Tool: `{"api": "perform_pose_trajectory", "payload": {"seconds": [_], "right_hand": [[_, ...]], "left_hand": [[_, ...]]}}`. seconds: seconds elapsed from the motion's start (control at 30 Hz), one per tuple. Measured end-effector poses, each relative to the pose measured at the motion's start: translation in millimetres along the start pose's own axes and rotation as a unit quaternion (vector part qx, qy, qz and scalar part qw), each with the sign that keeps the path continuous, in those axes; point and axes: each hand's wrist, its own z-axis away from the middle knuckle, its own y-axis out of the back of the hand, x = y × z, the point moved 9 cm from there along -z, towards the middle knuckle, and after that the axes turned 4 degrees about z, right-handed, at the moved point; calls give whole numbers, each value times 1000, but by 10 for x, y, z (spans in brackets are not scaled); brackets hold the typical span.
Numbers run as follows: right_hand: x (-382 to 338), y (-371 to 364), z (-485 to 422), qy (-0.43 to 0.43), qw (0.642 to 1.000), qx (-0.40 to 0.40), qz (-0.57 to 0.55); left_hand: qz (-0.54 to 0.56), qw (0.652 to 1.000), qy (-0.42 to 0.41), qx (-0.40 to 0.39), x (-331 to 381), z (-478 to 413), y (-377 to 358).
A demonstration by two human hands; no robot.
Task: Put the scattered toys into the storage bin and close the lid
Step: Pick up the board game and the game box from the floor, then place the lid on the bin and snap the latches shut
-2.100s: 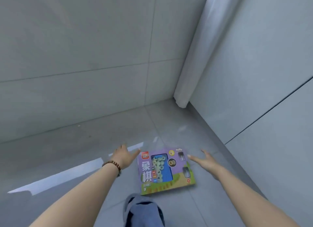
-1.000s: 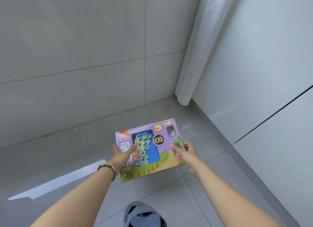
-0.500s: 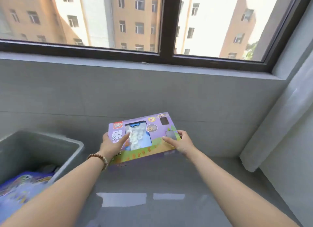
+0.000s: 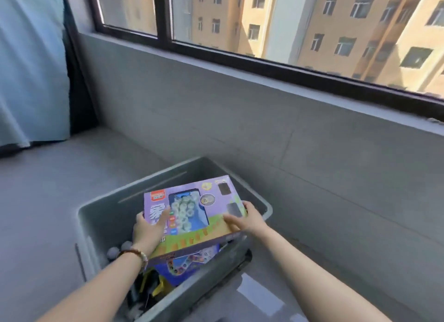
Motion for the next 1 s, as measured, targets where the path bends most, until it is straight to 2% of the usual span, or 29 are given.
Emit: {"api": "perform_pose_trajectory", "payload": {"seconds": [0.13,0.27,0.33,0.43,0.53,0.6,0.63,0.77,1.0], "right_hand": [[195,-707,-522,-23,997,-76,-21],[299,-966,-796,-21,996,-88,20],[296,-1002,-868,-12,993,-103,47],[208,-760,-988,51,987,-40,145],[30,-208,-1019,101,947,114,283],[78,123,-1028,69,923,171,338],[179,268,-1051,34,922,174,344],[646,558,-1068,-94,943,106,302],[831,516,-519,-119,933,122,317]], "left_hand": [[-8,998,33,54,-499,-261,255],[11,998,47,36,-750,-387,167],[-13,999,40,15,-806,-430,124],[-117,993,-19,-10,-680,-469,145],[-189,977,-96,-6,-428,-455,218],[-210,971,-114,-24,-322,-407,205],[-224,967,-115,-30,-310,-391,178],[-248,960,-113,-59,-289,-278,-12],[-314,938,-122,-85,-278,-25,-233]]}}
